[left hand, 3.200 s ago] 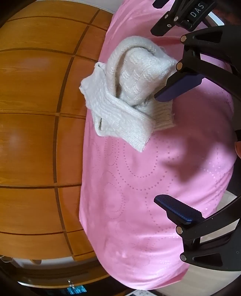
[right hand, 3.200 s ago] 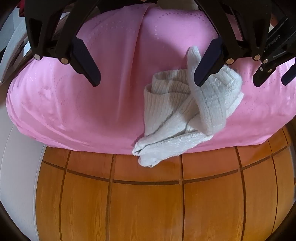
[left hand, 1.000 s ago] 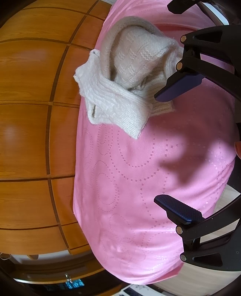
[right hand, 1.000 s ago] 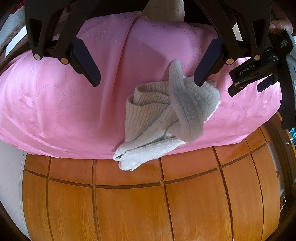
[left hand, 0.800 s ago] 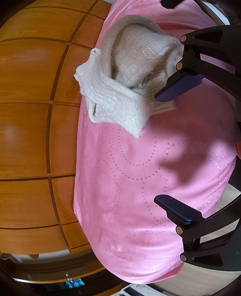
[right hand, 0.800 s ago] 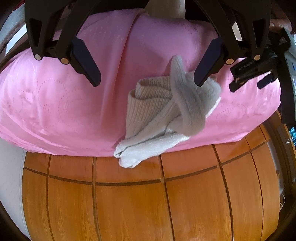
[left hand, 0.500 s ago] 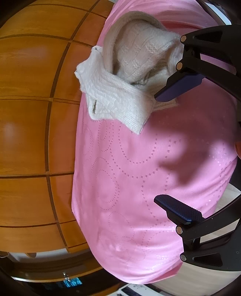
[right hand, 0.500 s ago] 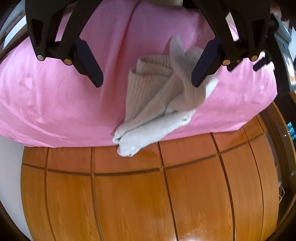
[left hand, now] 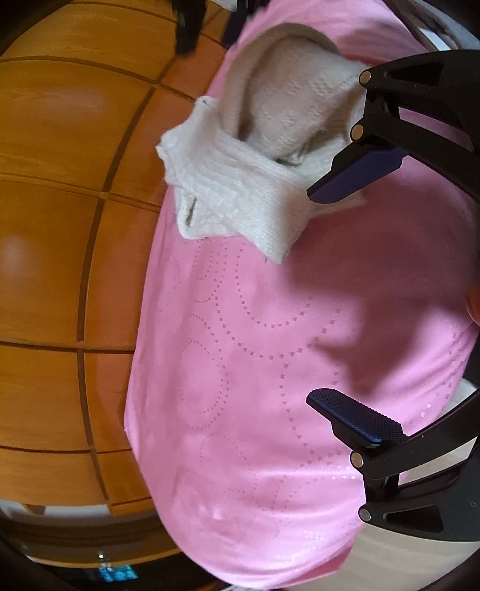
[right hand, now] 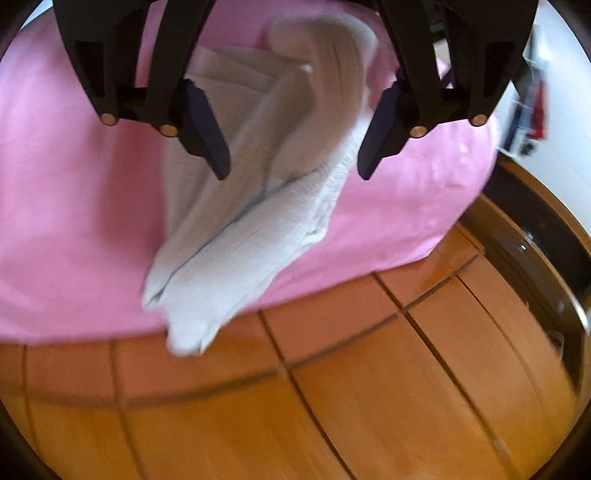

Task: Fold small clothes
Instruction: 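Grasp the cream sweater with the right gripper and lift it up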

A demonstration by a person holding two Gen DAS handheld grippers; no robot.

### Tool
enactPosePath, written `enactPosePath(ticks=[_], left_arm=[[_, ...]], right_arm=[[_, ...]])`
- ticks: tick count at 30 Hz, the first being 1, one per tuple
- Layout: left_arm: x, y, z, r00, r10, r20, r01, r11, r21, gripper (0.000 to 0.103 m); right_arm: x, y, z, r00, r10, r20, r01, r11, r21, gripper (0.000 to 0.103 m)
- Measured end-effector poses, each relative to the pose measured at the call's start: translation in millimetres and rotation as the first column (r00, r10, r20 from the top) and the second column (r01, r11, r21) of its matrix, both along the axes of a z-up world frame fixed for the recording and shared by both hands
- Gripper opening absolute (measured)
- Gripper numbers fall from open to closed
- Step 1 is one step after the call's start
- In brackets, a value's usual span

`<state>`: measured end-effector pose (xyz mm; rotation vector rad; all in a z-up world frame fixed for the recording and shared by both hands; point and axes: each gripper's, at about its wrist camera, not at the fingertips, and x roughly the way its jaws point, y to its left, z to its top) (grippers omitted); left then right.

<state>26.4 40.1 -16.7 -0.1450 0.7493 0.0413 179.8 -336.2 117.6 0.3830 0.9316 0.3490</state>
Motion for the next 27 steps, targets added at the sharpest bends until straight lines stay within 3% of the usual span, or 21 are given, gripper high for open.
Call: enactPosePath(ticks=[3, 6, 8, 10, 11, 12, 16, 20, 23, 24, 26, 27], left_arm=[[-4.4, 8.1, 7.3, 0.999, -0.05, 0.014, 0.051, 0.997, -0.057, 0.099], [-9.0, 6.8, 14.7, 0.994, -0.108, 0.031, 0.11, 0.99, -0.093, 0.099], [-11.6, 5.1, 21.6, 0.987, -0.155, 0.051, 0.161, 0.974, -0.16, 0.099], [-12.5, -2.3, 29.7, 0.978, -0.2, 0.066, 0.209, 0.959, -0.189, 0.099], [-13.2, -7.6, 34.1, 0.97, -0.231, 0.077, 0.242, 0.949, -0.199, 0.099], [-13.9, -14.1, 38.8, 0.961, -0.262, 0.088, 0.275, 0.94, -0.203, 0.098], [-17.1, -60.3, 57.6, 0.905, -0.403, 0.137, 0.423, 0.888, -0.179, 0.098], [-8.9, -112.4, 52.4, 0.86, -0.502, 0.088, 0.509, 0.855, -0.099, 0.093], [2.7, -139.9, 37.8, 0.857, -0.516, 0.016, 0.516, 0.856, -0.031, 0.087], [9.1, -149.0, 30.8, 0.861, -0.508, -0.024, 0.508, 0.861, -0.004, 0.077], [16.7, -149.5, 22.7, 0.876, -0.479, -0.057, 0.481, 0.877, 0.015, 0.066], [18.9, -147.5, 21.6, 0.884, -0.463, -0.068, 0.465, 0.885, 0.015, 0.06]], right_arm=[[40.1, 14.0, -23.1, 0.994, 0.032, -0.109, -0.027, 0.999, 0.045, 0.063], [75.5, 30.4, -57.8, 0.965, 0.024, -0.263, -0.016, 0.999, 0.035, 0.052], [90.3, 32.6, -66.2, 0.961, 0.034, -0.274, -0.01, 0.996, 0.087, 0.048], [100.7, 28.9, -67.2, 0.967, -0.001, -0.256, 0.025, 0.996, 0.089, 0.029], [104.6, 26.2, -65.9, 0.97, -0.005, -0.245, 0.03, 0.994, 0.101, 0.013], [107.1, 21.2, -63.2, 0.974, -0.012, -0.225, 0.038, 0.993, 0.111, 0.007], [100.6, -13.7, -30.1, 0.994, -0.072, -0.081, 0.082, 0.989, 0.119, 0.006], [81.0, -68.5, 19.8, 0.982, -0.169, 0.084, 0.163, 0.984, 0.072, 0.0], [69.0, -122.2, 49.4, 0.945, -0.272, 0.183, 0.275, 0.961, 0.009, 0.0], [66.9, -137.6, 53.8, 0.932, -0.302, 0.203, 0.312, 0.95, -0.017, 0.0], [64.9, -166.8, 53.8, 0.93, -0.317, 0.187, 0.321, 0.947, 0.007, 0.007], [62.6, -174.7, 50.2, 0.928, -0.329, 0.172, 0.33, 0.944, 0.026, 0.033]])
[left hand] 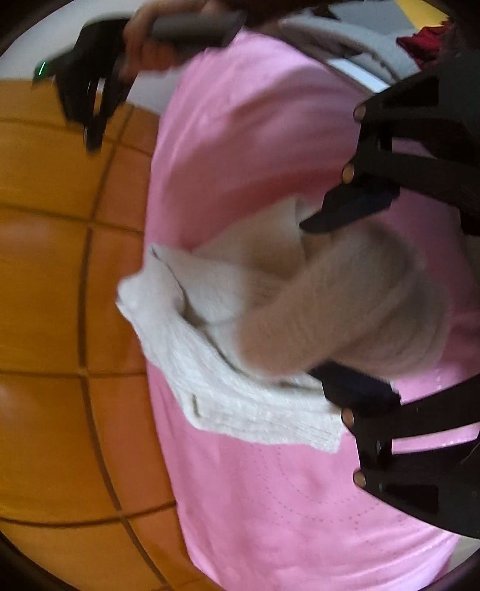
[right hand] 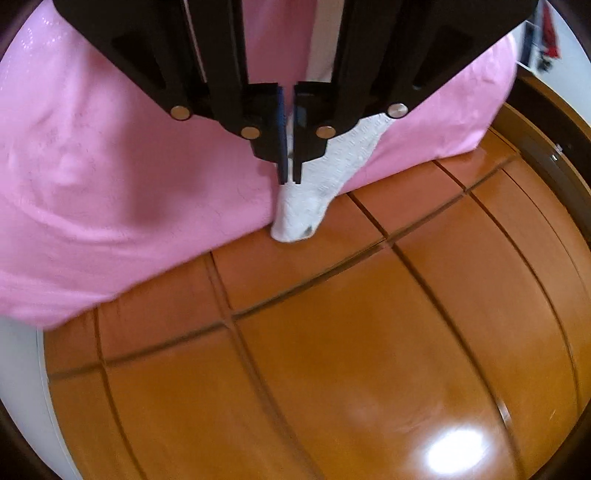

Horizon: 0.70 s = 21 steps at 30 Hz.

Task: Fold small clothes
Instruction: 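Grasp the cream sweater with the right gripper and lift it up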

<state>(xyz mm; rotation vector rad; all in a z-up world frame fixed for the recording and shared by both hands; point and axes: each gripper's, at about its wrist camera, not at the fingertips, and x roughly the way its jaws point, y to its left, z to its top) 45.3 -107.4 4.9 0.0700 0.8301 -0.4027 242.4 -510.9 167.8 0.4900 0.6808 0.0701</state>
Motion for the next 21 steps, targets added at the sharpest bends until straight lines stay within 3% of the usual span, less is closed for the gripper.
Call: enactPosePath(ticks=[1, 2, 3, 6, 10, 11, 13, 15, 18, 21], left_arm=[[1.2, 4.2, -3.3, 1.0, 0.013, -0.015, -0.013, 1.0, -0.011, 0.056], [4.6, 6.8, -6.6, 0.999, 0.021, -0.03, -0.022, 1.0, -0.02, 0.043], [6.0, 10.7, -9.3, 0.998, 0.039, -0.045, -0.04, 0.999, -0.023, 0.03], [11.5, 22.7, -11.6, 0.997, 0.057, -0.057, -0.059, 0.998, -0.031, 0.024], [8.4, 35.5, -7.8, 0.998, 0.059, -0.032, -0.061, 0.996, -0.064, 0.016], [6.6, 39.2, -7.1, 0.998, 0.058, -0.034, -0.061, 0.995, -0.078, 0.014], [5.9, 47.1, -3.3, 0.998, 0.056, -0.038, -0.06, 0.991, -0.121, 0.013], [5.7, 58.5, 5.2, 0.998, 0.06, -0.025, -0.063, 0.986, -0.152, 0.012], [10.1, 82.5, 19.6, 0.997, 0.072, -0.025, -0.076, 0.97, -0.23, 0.011], [25.0, 126.2, 41.1, 0.992, 0.128, 0.002, -0.122, 0.95, -0.289, 0.011]], right_arm=[[-2.8, -6.2, -7.2, 1.0, -0.005, -0.012, 0.005, 1.0, 0.022, 0.055], [-4.6, -2.3, -15.0, 1.0, 0.006, -0.017, -0.005, 0.999, 0.031, 0.064], [-5.8, 1.7, -22.3, 0.999, 0.033, -0.022, -0.032, 0.999, 0.042, 0.062], [-2.3, 32.9, -51.1, 0.983, 0.158, -0.088, -0.145, 0.98, 0.139, 0.062], [15.0, 107.3, -101.9, 0.917, 0.36, -0.172, -0.293, 0.9, 0.322, 0.062], [20.5, 126.9, -111.2, 0.9, 0.388, -0.198, -0.306, 0.886, 0.348, 0.06], [33.1, 157.3, -132.5, 0.888, 0.389, -0.246, -0.284, 0.883, 0.373, 0.046], [46.1, 169.0, -137.8, 0.889, 0.368, -0.271, -0.254, 0.891, 0.377, 0.006], [48.6, 160.4, -111.1, 0.926, 0.333, -0.18, -0.255, 0.899, 0.355, 0.006], [40.0, 134.4, -70.9, 0.947, 0.313, -0.078, -0.284, 0.923, 0.26, 0.006]])
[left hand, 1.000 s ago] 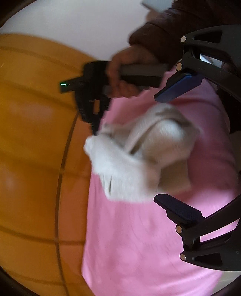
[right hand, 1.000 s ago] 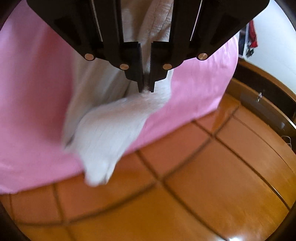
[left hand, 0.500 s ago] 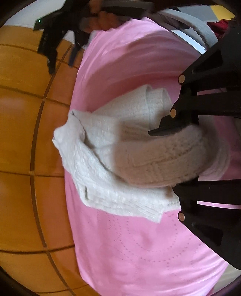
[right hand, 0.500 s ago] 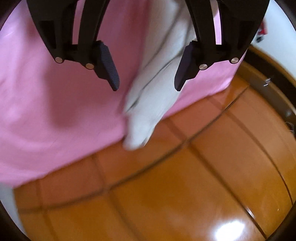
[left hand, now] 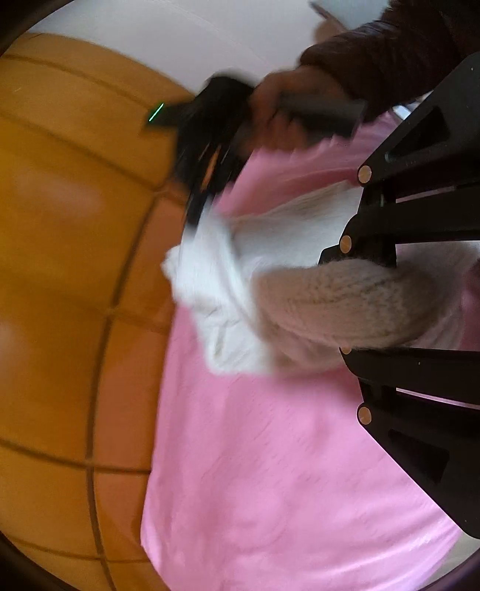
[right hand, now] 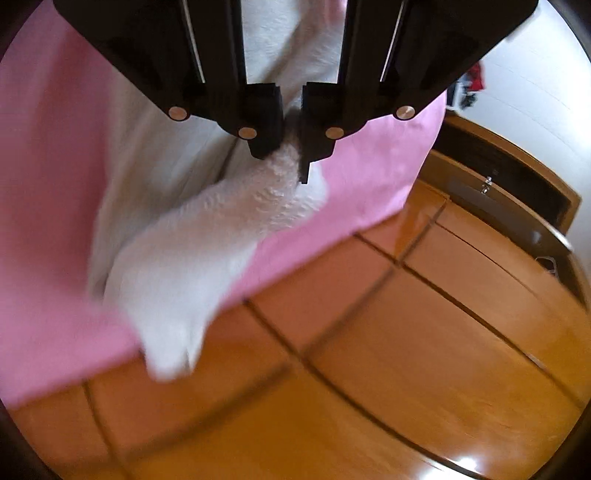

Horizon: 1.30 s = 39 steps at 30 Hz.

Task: Fold small clothes
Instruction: 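Grasp the cream sweater with the right gripper and lift it up, then shake out and lay the sweater flat on the bed with the right gripper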

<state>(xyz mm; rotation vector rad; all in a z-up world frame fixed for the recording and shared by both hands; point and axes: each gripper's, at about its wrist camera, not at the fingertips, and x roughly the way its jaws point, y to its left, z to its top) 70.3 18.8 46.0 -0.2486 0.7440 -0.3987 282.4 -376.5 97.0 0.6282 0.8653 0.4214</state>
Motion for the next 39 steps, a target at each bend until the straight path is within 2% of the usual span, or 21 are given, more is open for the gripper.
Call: enactPosePath(ticks=[3, 6, 8, 10, 11, 12, 13, 14, 15, 16, 18, 19, 20, 21, 22, 23, 25, 27, 30, 34, 39], left_arm=[[25.6, 40.8, 15.7, 0.993, 0.114, 0.027, -0.114, 0.993, 0.016, 0.011], [57.3, 75.1, 29.9, 0.97, 0.232, 0.07, -0.237, 0.969, 0.066, 0.011], [89.3, 98.6, 38.4, 0.944, 0.32, 0.078, -0.326, 0.941, 0.085, 0.011], [122.7, 111.2, 43.2, 0.909, 0.406, 0.097, -0.416, 0.897, 0.146, 0.011], [136.9, 112.4, 43.3, 0.903, 0.419, 0.098, -0.43, 0.883, 0.185, 0.014], [150.2, 112.3, 41.6, 0.894, 0.436, 0.097, -0.447, 0.865, 0.228, 0.025], [162.2, 112.0, 38.4, 0.878, 0.47, 0.087, -0.475, 0.837, 0.27, 0.032], [164.7, 111.5, 36.9, 0.871, 0.484, 0.086, -0.487, 0.828, 0.277, 0.046], [161.8, 110.3, 36.1, 0.865, 0.493, 0.096, -0.499, 0.823, 0.272, 0.058], [153.9, 105.7, 35.1, 0.866, 0.486, 0.115, -0.499, 0.828, 0.255, 0.064], [145.1, 96.4, 27.3, 0.88, 0.463, 0.11, -0.475, 0.847, 0.238, 0.068], [135.7, 93.1, 15.9, 0.902, 0.426, 0.07, -0.43, 0.874, 0.227, 0.068], [129.3, 90.6, 5.4, 0.916, 0.399, 0.04, -0.398, 0.892, 0.213, 0.065], [120.2, 84.7, -5.4, 0.928, 0.373, 0.006, -0.367, 0.91, 0.194, 0.056], [111.2, 76.0, -19.5, 0.943, 0.33, -0.047, -0.318, 0.933, 0.171, 0.052], [103.4, 69.8, -31.3, 0.955, 0.281, -0.091, -0.267, 0.953, 0.145, 0.047], [83.0, 54.1, -55.4, 0.965, 0.208, -0.16, -0.198, 0.977, 0.079, 0.045], [67.1, 41.0, -72.0, 0.966, 0.143, -0.214, -0.142, 0.99, 0.017, 0.04], [44.9, 22.6, -89.0, 0.963, 0.072, -0.258, -0.097, 0.992, -0.084, 0.04], [33.4, 13.4, -102.5, 0.948, -0.001, -0.317, -0.078, 0.969, -0.234, 0.04], [33.7, -5.8, -114.9, 0.946, -0.023, -0.322, -0.074, 0.956, -0.283, 0.04]], right_arm=[[-9.3, -60.8, 44.2, 0.988, -0.102, 0.118, 0.115, 0.987, -0.113, 0.006], [-3.2, -127.6, 60.2, 0.96, -0.238, 0.149, 0.267, 0.939, -0.217, 0.006], [4.6, -177.0, 64.5, 0.93, -0.335, 0.148, 0.365, 0.884, -0.292, 0.006], [30.6, -211.4, 61.6, 0.891, -0.436, 0.129, 0.451, 0.815, -0.364, 0.01], [34.8, -223.3, 61.2, 0.886, -0.45, 0.112, 0.458, 0.811, -0.364, 0.021], [39.6, -236.0, 56.7, 0.883, -0.461, 0.085, 0.458, 0.81, -0.365, 0.052], [43.2, -247.6, 49.7, 0.881, -0.471, 0.051, 0.456, 0.812, -0.365, 0.07], [37.5, -253.4, 47.5, 0.869, -0.492, 0.05, 0.474, 0.798, -0.372, 0.088], [30.7, -256.8, 46.1, 0.851, -0.521, 0.071, 0.505, 0.773, -0.384, 0.088], [22.0, -262.0, 45.0, 0.845, -0.529, 0.083, 0.517, 0.765, -0.384, 0.088], [6.3, -263.2, 38.3, 0.849, -0.524, 0.065, 0.509, 0.78, -0.365, 0.087], [2.8, -254.5, 33.7, 0.858, -0.511, 0.051, 0.495, 0.795, -0.351, 0.087], [-2.8, -250.0, 28.6, 0.88, -0.474, 0.025, 0.455, 0.828, -0.328, 0.082], [-11.3, -233.9, 19.8, 0.917, -0.399, -0.018, 0.376, 0.877, -0.298, 0.075], [-17.5, -219.3, 18.3, 0.936, -0.348, -0.043, 0.323, 0.904, -0.279, 0.073], [-25.8, -200.4, 10.7, 0.957, -0.283, -0.071, 0.258, 0.934, -0.248, 0.064], [-44.2, -154.2, -11.3, 0.982, -0.142, -0.122, 0.12, 0.978, -0.172, 0.055], [-60.1, -112.6, -23.1, 0.987, -0.03, -0.156, 0.016, 0.995, -0.095, 0.051], [-74.0, -50.1, -46.5, 0.974, 0.113, -0.195, -0.108, 0.994, 0.033, 0.05], [-70.7, -4.1, -71.2, 0.953, 0.167, -0.254, -0.142, 0.983, 0.113, 0.05], [-63.6, 23.5, -68.0, 0.96, 0.154, -0.235, -0.128, 0.984, 0.122, 0.047]])
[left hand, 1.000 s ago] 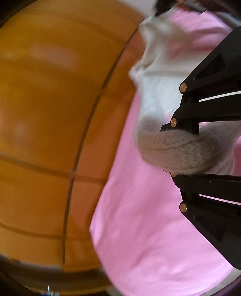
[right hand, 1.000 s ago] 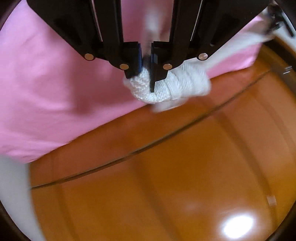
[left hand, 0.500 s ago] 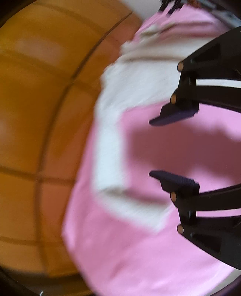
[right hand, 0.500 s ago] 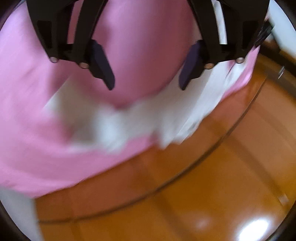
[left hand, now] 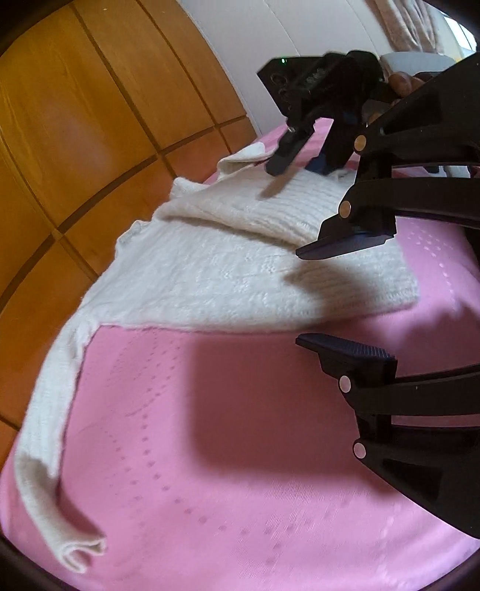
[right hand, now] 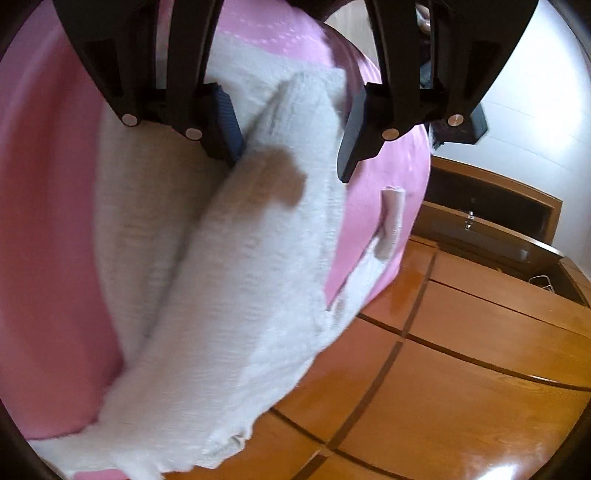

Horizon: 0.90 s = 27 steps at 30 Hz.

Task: Fold small clothes
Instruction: 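Shake out and lay the sweater flat on the bed with the right gripper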

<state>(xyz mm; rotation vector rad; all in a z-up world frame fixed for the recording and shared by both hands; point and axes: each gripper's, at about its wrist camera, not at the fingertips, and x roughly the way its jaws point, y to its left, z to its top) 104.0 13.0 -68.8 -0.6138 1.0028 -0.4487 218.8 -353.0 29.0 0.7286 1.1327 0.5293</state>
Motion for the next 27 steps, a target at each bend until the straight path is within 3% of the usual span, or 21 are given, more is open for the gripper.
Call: enactPosePath(ticks=[1, 2, 3, 5, 8, 13, 16, 18, 21, 23, 27], left_arm=[[1.6, -2.6, -1.5, 1.0, 0.006, 0.004, -0.006, 1.0, -0.002, 0.04], [3.4, -5.1, -1.4, 1.0, 0.011, 0.006, -0.011, 1.0, -0.005, 0.036], [7.0, -10.0, -1.1, 1.0, 0.011, 0.005, -0.011, 1.0, -0.007, 0.018], [9.2, -6.5, 4.5, 1.0, 0.009, 0.006, -0.009, 1.0, 0.014, 0.009], [5.1, 2.2, 23.6, 0.999, 0.007, 0.054, -0.009, 0.999, 0.034, 0.006], [-9.5, 34.3, 76.8, 0.987, 0.004, 0.162, -0.01, 0.999, 0.04, 0.003], [-22.6, 55.9, 108.2, 0.978, 0.024, 0.208, -0.03, 0.999, 0.028, 0.003], [-31.3, 67.9, 122.8, 0.975, 0.037, 0.219, -0.043, 0.999, 0.023, 0.003], [-46.7, 82.0, 134.8, 0.978, 0.052, 0.201, -0.059, 0.998, 0.034, 0.003], [-60.8, 87.2, 130.4, 0.984, 0.058, 0.168, -0.07, 0.995, 0.068, 0.003], [-80.3, 87.2, 88.0, 0.997, 0.066, 0.032, -0.07, 0.987, 0.143, 0.003]], right_arm=[[2.4, 2.2, 3.1, 1.0, -0.002, 0.011, 0.003, 1.0, -0.019, 0.043], [0.5, 6.2, 1.6, 1.0, -0.003, 0.018, 0.003, 0.999, -0.038, 0.032], [3.3, 8.2, 2.9, 1.0, -0.002, 0.023, 0.003, 0.997, -0.075, 0.016], [3.0, 12.9, 5.1, 0.999, 0.007, 0.038, -0.002, 0.992, -0.123, 0.008], [-13.9, 1.0, 41.9, 0.989, 0.019, 0.147, 0.007, 0.984, -0.178, 0.007], [-46.8, -48.8, 132.1, 0.934, 0.005, 0.356, 0.082, 0.97, -0.228, 0.006], [-73.1, -89.8, 173.6, 0.898, -0.039, 0.438, 0.149, 0.964, -0.22, 0.006], [-88.0, -109.3, 184.3, 0.887, -0.06, 0.457, 0.177, 0.96, -0.219, 0.006], [-112.2, -136.7, 179.7, 0.893, -0.1, 0.439, 0.219, 0.948, -0.23, 0.006], [-126.9, -150.4, 157.6, 0.917, -0.117, 0.381, 0.226, 0.941, -0.253, 0.006], [-152.2, -156.2, 90.1, 0.973, -0.104, 0.205, 0.168, 0.93, -0.327, 0.006]])
